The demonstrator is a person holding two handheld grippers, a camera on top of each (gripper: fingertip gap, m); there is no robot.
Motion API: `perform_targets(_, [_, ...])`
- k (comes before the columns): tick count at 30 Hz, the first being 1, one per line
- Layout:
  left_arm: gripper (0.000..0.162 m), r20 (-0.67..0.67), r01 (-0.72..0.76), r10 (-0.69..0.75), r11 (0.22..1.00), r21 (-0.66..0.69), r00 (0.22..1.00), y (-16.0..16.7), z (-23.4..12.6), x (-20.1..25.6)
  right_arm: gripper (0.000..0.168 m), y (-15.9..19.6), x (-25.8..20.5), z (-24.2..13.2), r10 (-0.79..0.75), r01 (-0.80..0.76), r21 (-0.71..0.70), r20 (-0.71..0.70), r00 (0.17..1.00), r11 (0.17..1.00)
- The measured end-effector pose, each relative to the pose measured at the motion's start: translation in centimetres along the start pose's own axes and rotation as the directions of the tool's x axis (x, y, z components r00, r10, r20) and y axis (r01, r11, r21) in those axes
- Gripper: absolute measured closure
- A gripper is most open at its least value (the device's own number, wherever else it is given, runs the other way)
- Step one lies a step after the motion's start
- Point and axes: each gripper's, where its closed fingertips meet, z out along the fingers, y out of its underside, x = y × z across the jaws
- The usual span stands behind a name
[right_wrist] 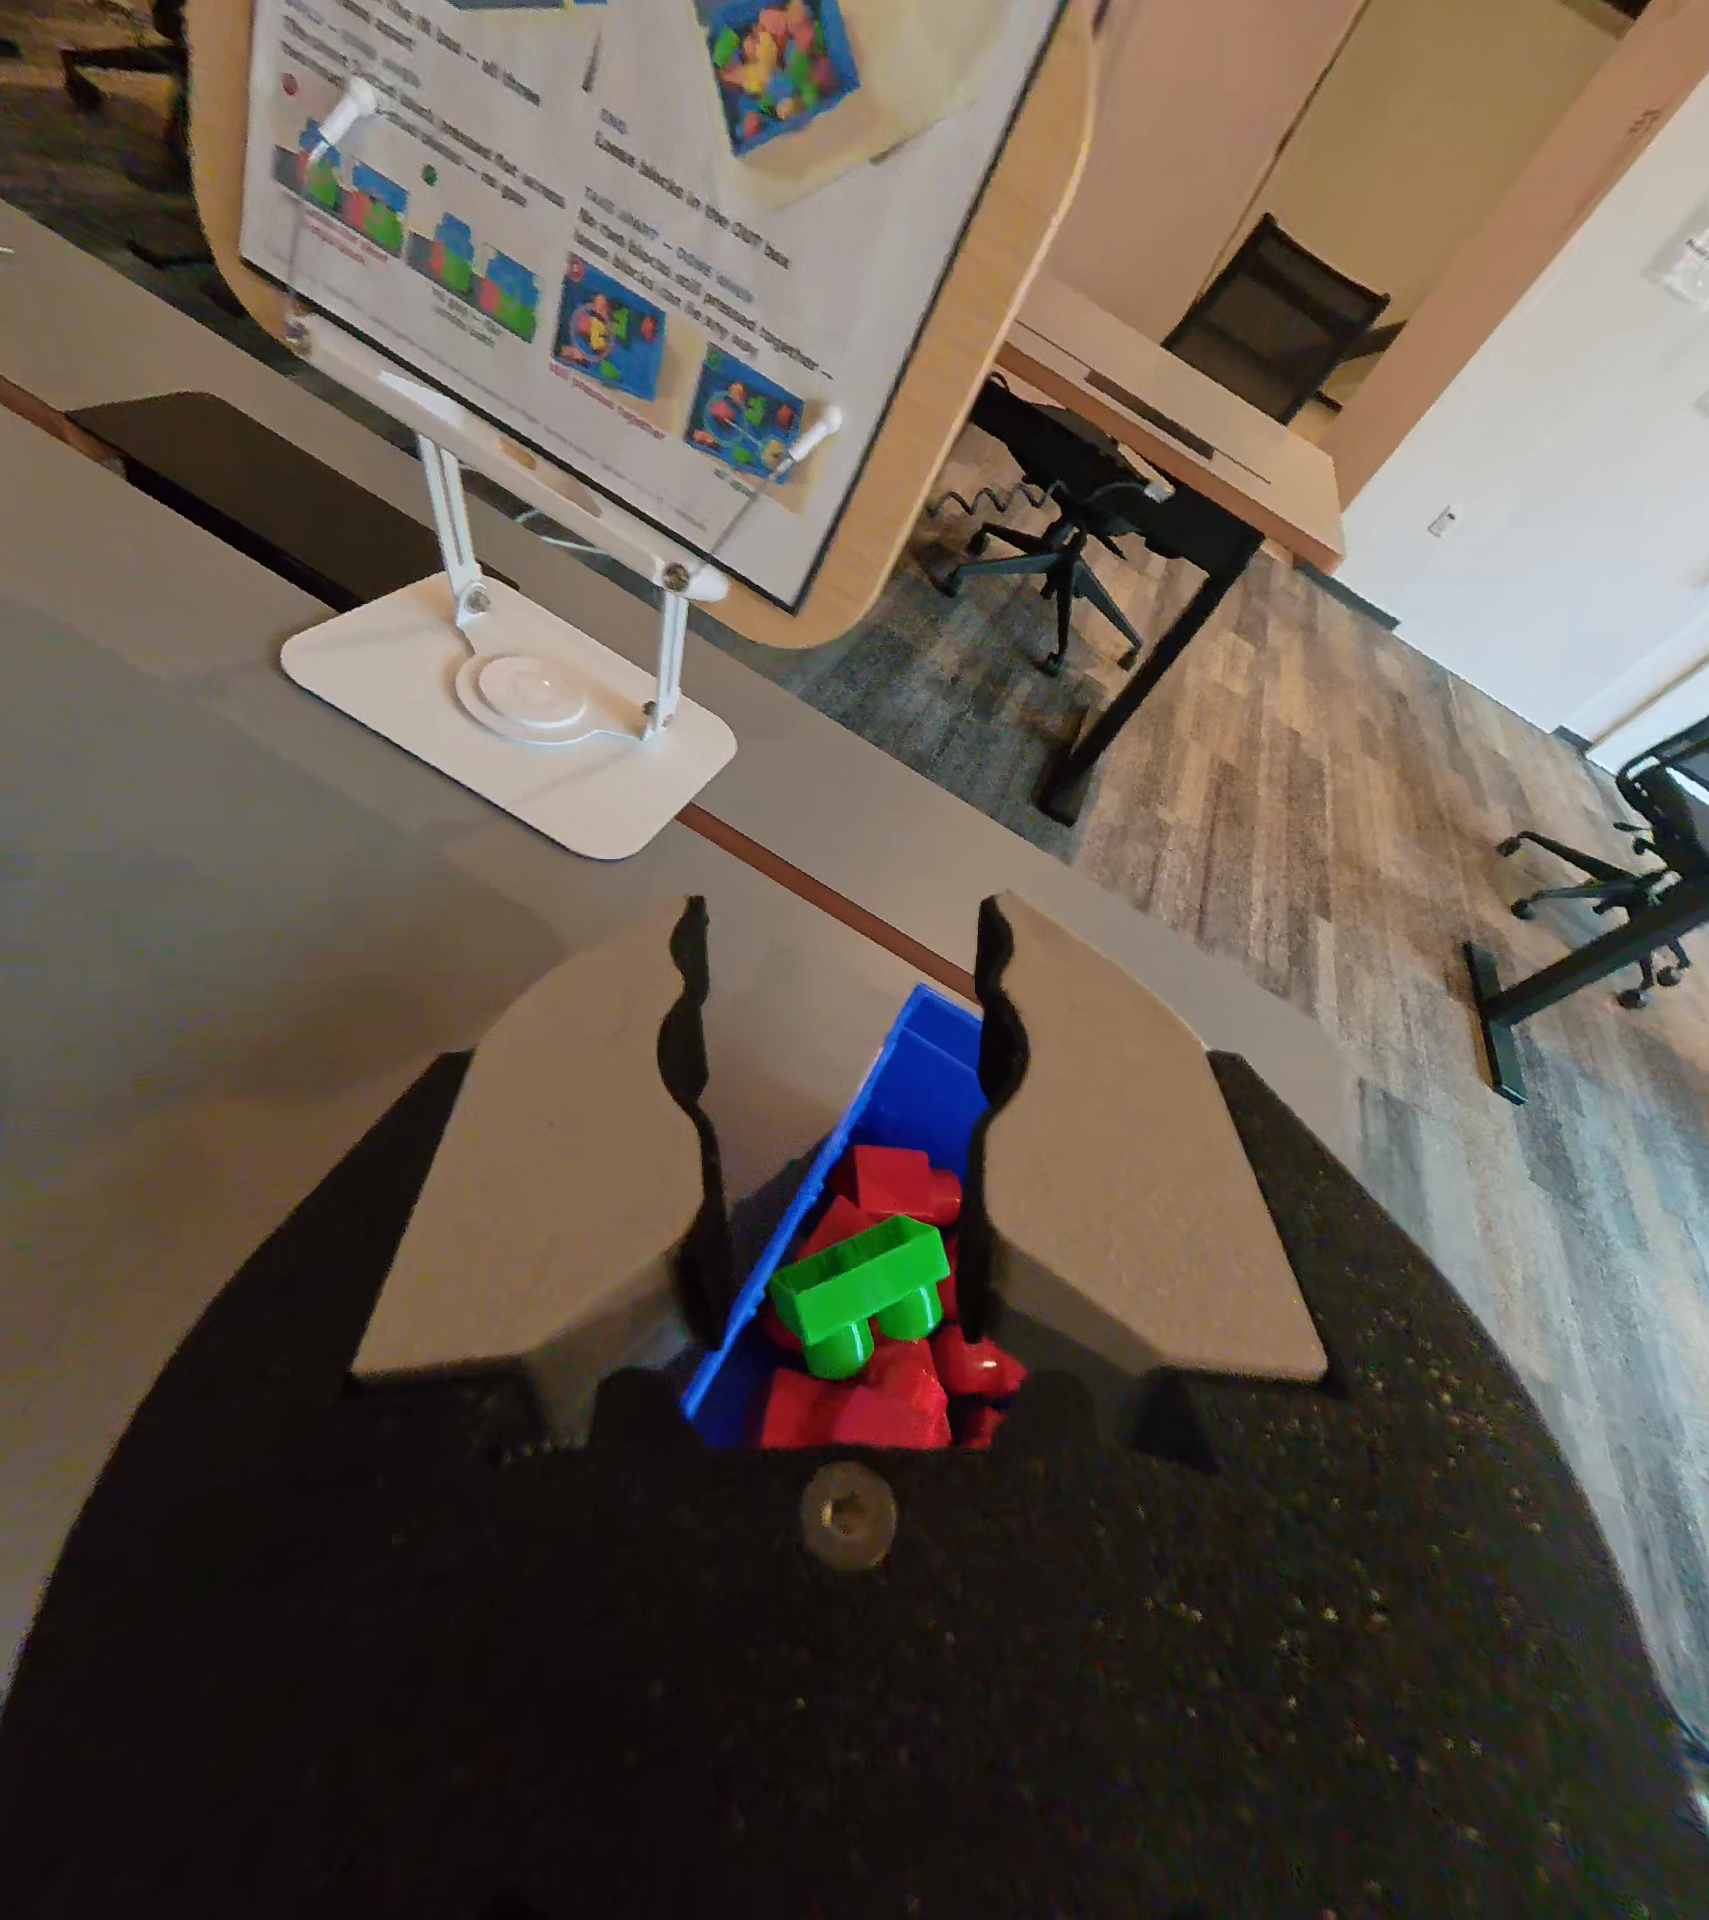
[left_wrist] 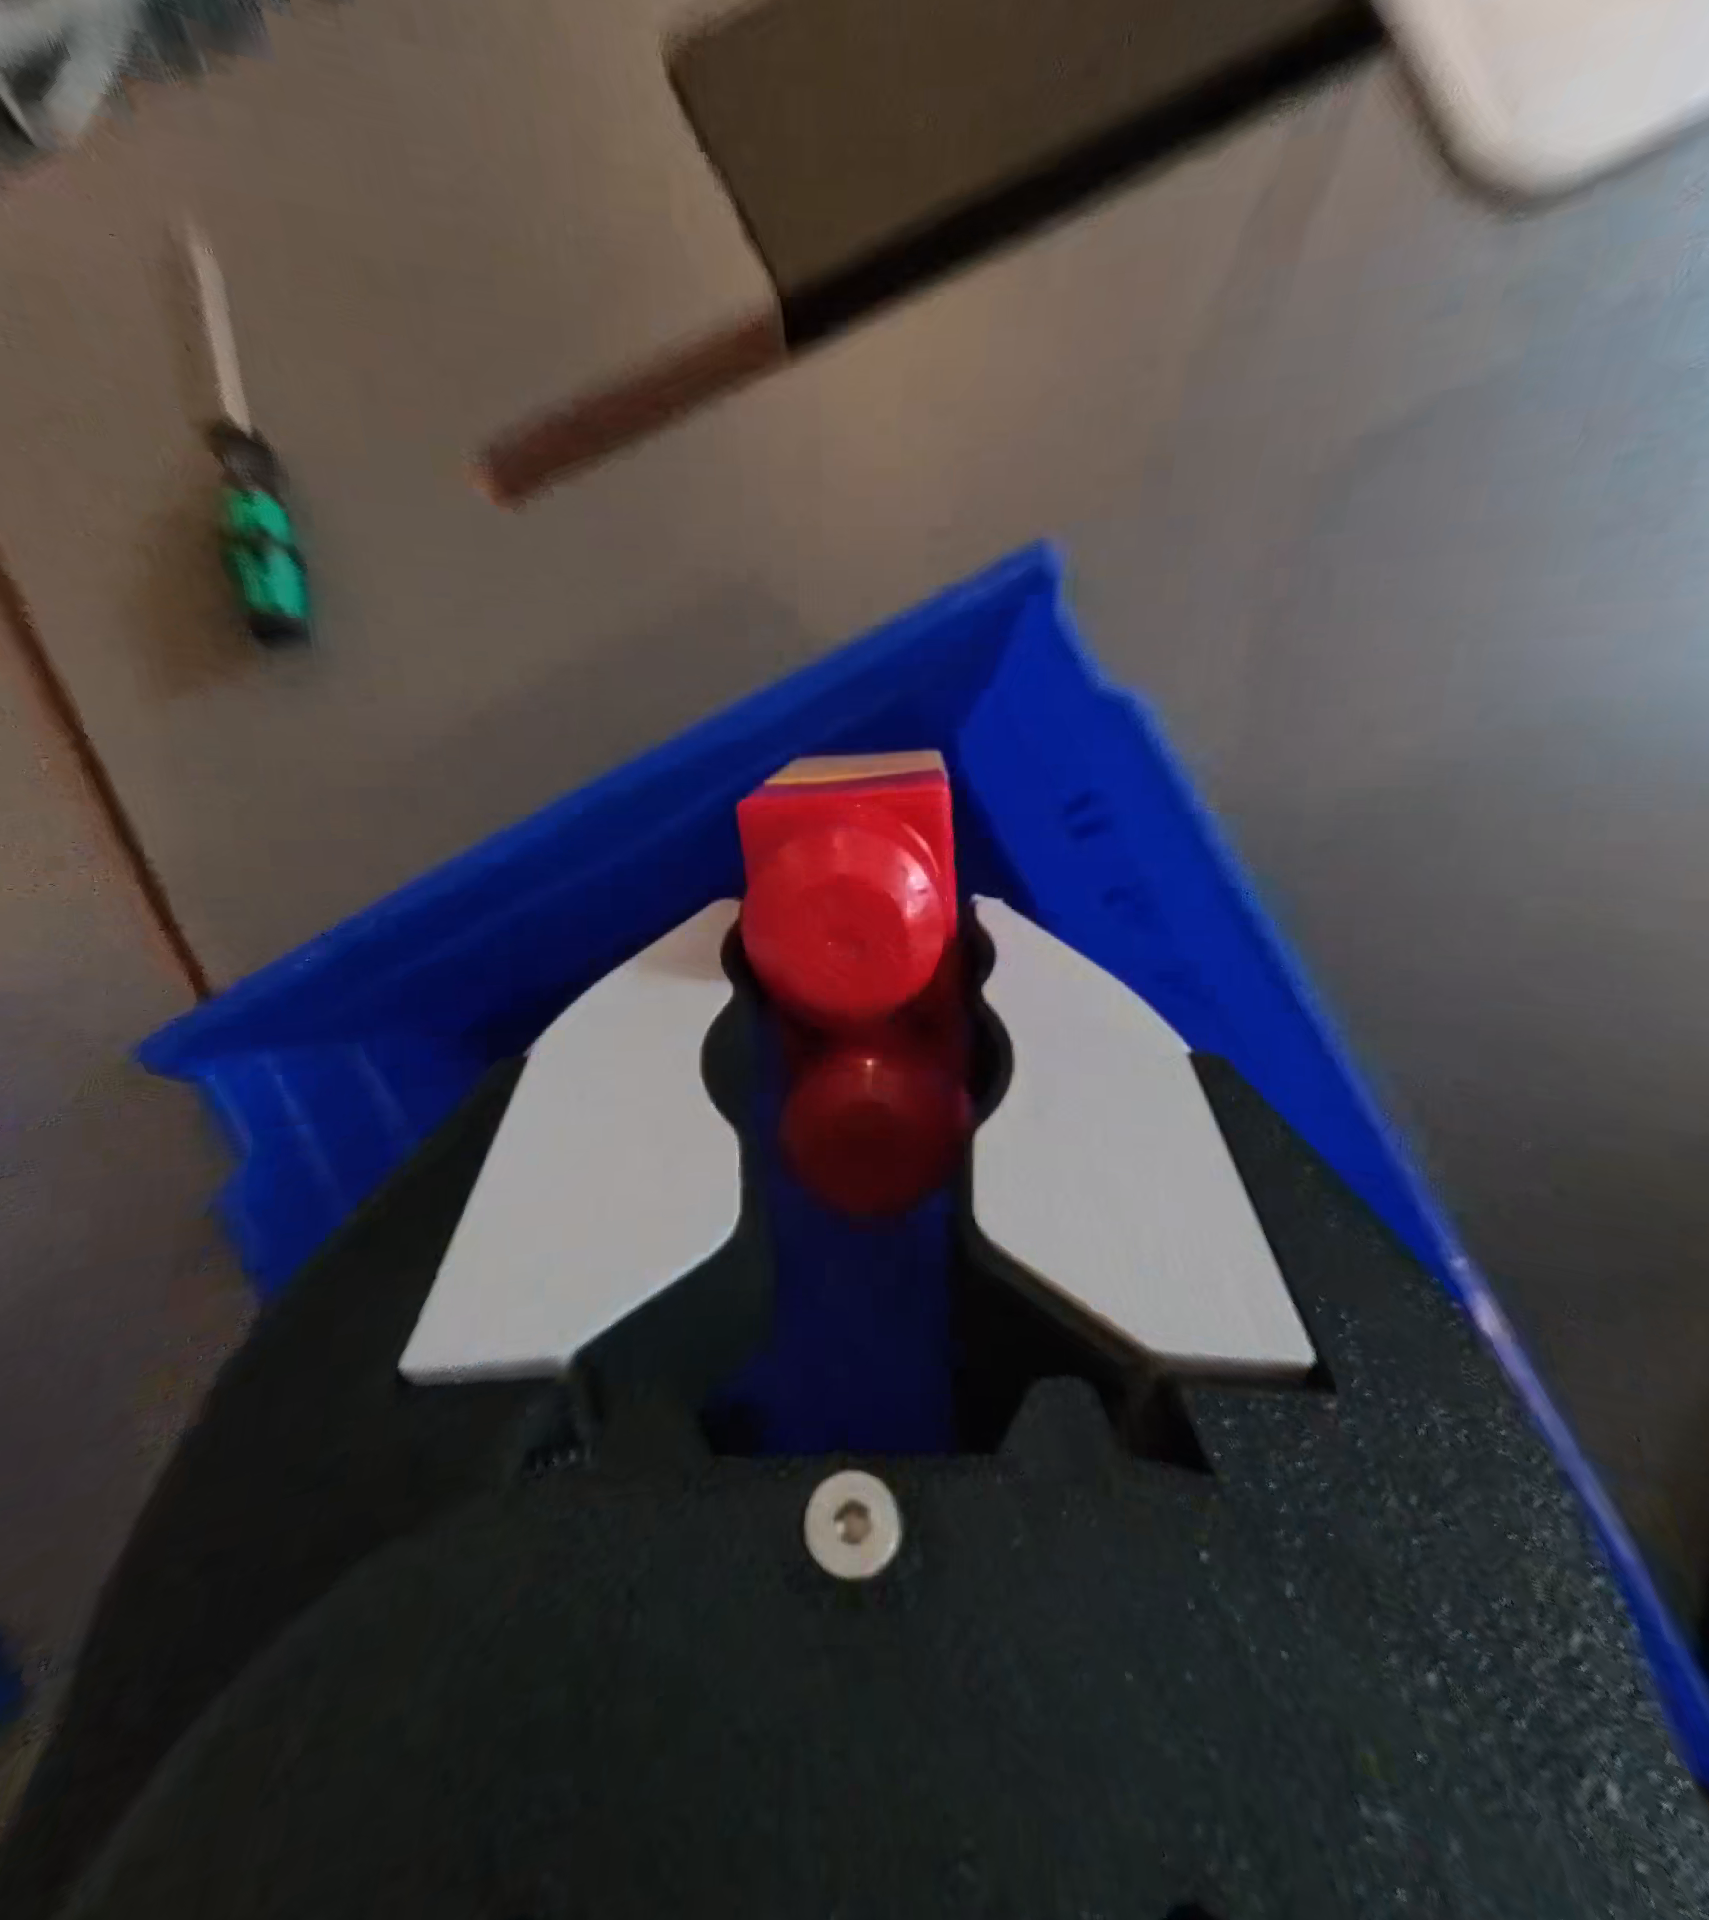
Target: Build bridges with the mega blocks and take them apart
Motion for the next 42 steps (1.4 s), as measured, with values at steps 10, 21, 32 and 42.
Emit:
perform_targets(10, [0.125, -0.052, -0.056, 0.099, 0.844, 0.534, 0.994, -9.7, -10.8, 10.4, 0.119, -3.3, -5.9, 0.8, -0.055, 0.031, 0.112, 0.220, 0.974, 0.993])
perform_targets(21, [0.126, -0.411, 0.173, 0.492, 0.457, 0.872, 0.768, -14.3, -17.9, 30.9, 0.112, -10.0, -17.7, -1.9, -0.142, -0.143, 0.356, 0.663, 0.735, 0.924])
perform_targets(32, [0.126, -0.436, 0.176, 0.714, 0.412, 0.894, 0.547, -13.3, -18.4, 39.3, 0.102, -12.8, -24.2, -4.9, -0.172, -0.324, 0.355, 0.861, 0.479, 0.877])
perform_targets(42, [0.125, -0.456, 0.130, 0.749, 0.453, 0.882, 0.481, -12.9, -16.8, 42.4, 0.120, -13.5, -24.8, -5.5, -0.169, -0.407, 0.344, 0.897, 0.408, 0.846])
